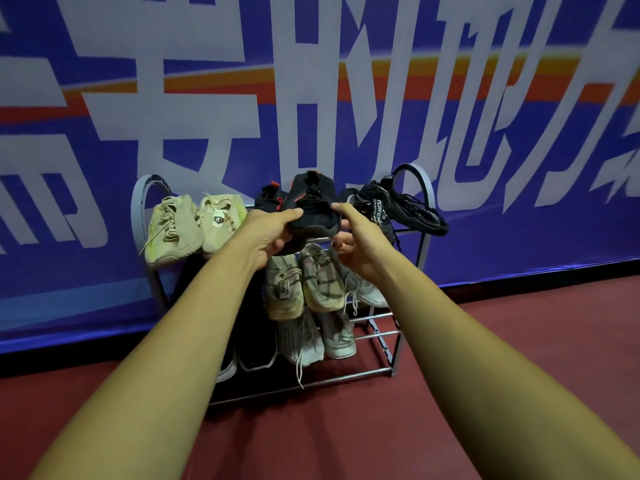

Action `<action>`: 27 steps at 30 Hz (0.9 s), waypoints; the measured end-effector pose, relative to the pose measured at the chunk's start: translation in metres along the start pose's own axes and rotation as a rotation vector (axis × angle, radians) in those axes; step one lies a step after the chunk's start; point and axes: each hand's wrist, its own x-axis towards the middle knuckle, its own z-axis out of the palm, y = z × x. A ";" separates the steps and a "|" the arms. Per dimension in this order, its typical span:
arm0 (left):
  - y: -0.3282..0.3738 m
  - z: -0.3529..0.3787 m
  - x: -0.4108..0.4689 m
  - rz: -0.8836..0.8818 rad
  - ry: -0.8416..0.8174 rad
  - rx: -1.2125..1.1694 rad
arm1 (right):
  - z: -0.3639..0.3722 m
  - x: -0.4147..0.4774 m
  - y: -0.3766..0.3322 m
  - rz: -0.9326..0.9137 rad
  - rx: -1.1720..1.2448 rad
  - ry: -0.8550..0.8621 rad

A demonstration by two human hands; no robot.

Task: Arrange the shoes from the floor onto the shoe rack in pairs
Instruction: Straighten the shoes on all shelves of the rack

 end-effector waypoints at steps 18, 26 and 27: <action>-0.011 0.016 -0.003 0.348 0.205 0.755 | 0.005 0.016 0.017 -0.130 0.160 0.342; -0.013 0.012 -0.005 0.439 0.135 0.857 | 0.010 0.025 0.029 -0.137 0.131 0.402; -0.015 0.011 -0.003 0.439 0.132 0.871 | 0.011 0.026 0.030 -0.138 0.097 0.395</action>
